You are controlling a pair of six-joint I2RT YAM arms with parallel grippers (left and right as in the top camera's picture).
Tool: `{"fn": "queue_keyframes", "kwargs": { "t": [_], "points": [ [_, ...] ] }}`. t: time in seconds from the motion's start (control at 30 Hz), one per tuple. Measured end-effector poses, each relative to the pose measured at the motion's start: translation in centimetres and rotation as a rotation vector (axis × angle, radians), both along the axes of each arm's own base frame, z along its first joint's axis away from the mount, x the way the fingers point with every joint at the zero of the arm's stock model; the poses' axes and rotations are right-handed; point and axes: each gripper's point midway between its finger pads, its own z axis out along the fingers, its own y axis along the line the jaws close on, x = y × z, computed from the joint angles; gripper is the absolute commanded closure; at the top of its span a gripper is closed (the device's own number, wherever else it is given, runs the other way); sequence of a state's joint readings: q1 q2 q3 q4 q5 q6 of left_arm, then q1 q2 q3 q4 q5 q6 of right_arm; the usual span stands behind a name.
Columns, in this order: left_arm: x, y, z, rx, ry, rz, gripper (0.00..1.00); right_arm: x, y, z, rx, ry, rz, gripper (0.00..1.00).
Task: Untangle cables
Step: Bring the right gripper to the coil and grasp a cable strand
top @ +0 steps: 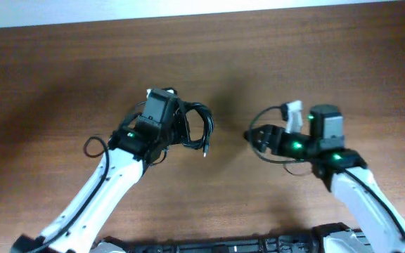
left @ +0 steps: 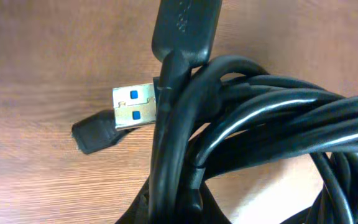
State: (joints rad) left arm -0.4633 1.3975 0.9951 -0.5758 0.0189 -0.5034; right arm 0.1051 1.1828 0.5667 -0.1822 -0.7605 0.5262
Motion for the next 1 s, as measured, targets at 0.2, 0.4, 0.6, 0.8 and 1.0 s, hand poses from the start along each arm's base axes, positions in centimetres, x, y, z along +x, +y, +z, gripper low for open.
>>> {"fn": "queue_keyframes", "kwargs": {
  "t": [0.2,0.4,0.6,0.8,1.0],
  "points": [
    [0.2,0.7,1.2,0.034,-0.055,-0.011,1.00,-0.6,8.9,2.5,0.125,-0.138,0.221,0.36],
    [0.4,1.3,1.2,-0.047,-0.016,0.188,1.00,-2.5,13.0,1.9,0.087,-0.129,0.218,0.86],
    [-0.4,2.8,0.3,0.015,0.024,0.243,1.00,-0.8,13.5,4.1,0.136,-0.214,0.149,0.96],
    [0.3,0.4,1.4,0.011,-0.057,0.050,1.00,0.1,13.3,4.6,0.180,-0.170,0.064,0.96],
    [-2.2,-4.3,1.8,-0.027,-0.075,-0.327,1.00,0.9,12.3,3.2,0.133,-0.132,-0.017,0.34]
  ]
}}
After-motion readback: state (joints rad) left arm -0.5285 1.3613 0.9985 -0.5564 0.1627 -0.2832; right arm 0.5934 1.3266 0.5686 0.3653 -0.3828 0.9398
